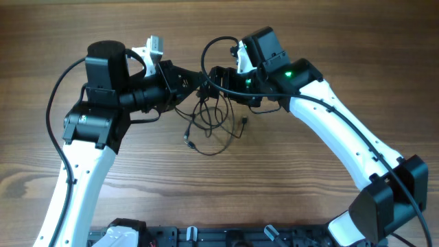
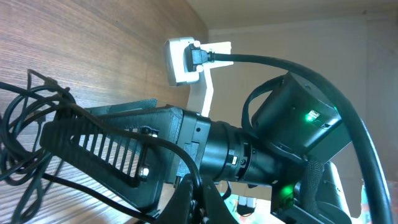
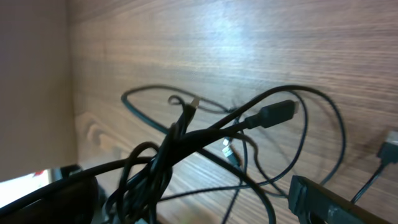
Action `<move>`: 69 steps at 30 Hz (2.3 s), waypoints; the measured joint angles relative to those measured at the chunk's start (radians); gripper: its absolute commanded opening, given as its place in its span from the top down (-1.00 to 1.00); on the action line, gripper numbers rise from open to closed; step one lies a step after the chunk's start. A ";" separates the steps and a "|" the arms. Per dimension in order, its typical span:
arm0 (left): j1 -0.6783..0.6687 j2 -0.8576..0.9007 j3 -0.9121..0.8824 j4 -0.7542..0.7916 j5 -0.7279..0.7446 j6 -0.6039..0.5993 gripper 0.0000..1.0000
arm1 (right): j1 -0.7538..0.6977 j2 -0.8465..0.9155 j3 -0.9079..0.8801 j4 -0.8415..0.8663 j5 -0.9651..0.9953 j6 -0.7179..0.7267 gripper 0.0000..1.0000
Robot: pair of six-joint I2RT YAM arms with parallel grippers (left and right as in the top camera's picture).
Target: Untangle cables
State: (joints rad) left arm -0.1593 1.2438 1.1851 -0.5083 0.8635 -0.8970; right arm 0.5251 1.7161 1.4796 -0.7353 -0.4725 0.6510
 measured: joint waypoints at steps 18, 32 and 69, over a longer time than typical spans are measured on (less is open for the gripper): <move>0.093 -0.007 -0.003 0.129 0.097 -0.079 0.92 | -0.001 0.070 0.002 -0.132 0.148 0.007 -0.89; 0.412 -0.148 -0.002 0.068 0.259 -0.085 0.92 | -0.188 0.097 0.002 -0.265 0.272 -0.011 -0.90; -0.002 0.024 0.006 -0.500 -0.336 0.223 -1.00 | -0.239 0.100 0.000 -0.256 -0.104 -0.287 -0.99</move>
State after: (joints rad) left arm -0.1608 1.2682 1.1915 -1.0084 0.5274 -0.6739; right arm 0.2863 1.8160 1.4796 -0.9909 -0.5762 0.3637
